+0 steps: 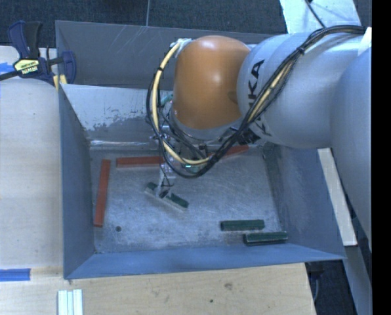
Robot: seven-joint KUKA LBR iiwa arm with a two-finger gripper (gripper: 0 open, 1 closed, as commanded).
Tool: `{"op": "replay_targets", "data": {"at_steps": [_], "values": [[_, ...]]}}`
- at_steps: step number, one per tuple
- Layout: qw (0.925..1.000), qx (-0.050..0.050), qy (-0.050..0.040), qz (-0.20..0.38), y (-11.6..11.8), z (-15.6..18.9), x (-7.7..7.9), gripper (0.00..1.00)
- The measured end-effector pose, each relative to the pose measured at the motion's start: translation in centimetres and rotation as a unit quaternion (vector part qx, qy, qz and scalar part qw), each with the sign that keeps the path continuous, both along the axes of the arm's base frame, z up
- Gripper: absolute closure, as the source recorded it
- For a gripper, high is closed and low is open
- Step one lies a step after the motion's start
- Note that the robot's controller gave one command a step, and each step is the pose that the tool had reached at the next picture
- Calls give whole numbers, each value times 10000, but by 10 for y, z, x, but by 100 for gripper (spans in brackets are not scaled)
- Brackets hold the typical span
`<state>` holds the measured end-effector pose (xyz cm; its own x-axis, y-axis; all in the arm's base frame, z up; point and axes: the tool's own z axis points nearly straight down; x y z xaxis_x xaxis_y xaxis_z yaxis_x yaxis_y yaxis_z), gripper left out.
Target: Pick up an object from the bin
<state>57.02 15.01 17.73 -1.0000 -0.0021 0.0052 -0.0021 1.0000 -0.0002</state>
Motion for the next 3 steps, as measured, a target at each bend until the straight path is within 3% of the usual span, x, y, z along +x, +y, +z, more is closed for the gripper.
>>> {"op": "replay_targets", "data": {"at_steps": [1,2,3], "values": [[9966,5,-85,825,-16,89,28,0],[9986,-2,13,531,-9,-59,-48,0],[9979,-1,-62,645,-73,-109,4,0]]}}
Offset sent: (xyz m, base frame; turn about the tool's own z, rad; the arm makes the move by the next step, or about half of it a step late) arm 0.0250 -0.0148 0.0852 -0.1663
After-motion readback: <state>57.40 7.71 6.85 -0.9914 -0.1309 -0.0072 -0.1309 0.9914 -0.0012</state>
